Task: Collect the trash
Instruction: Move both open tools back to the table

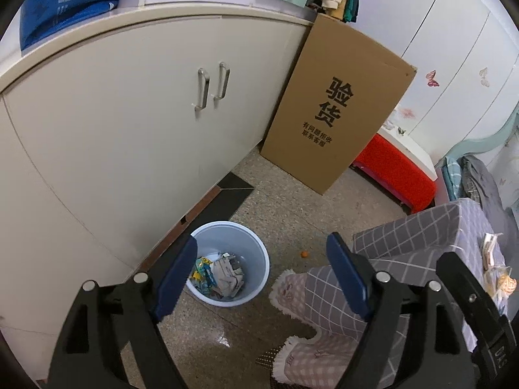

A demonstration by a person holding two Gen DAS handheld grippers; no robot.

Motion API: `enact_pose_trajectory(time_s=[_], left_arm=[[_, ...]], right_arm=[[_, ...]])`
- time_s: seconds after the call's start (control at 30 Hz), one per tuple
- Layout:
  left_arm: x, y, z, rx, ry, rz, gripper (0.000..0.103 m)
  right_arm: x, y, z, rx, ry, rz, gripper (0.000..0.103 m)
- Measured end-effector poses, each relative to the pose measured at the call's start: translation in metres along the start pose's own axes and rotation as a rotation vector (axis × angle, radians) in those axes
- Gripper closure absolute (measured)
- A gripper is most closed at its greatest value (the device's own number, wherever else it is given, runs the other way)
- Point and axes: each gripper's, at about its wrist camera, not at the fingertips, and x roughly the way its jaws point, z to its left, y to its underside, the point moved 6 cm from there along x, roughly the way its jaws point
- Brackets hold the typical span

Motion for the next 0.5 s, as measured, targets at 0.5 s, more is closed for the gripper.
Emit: enact_pose_trajectory(time_s=[0.5], left_arm=[[-0.077,0.018,-0.109,0.120,0.133,-0.084,0.023]], right_arm=[[-0.112,-0.019,-0.055,0.059,0.037,-0.140,0.018]])
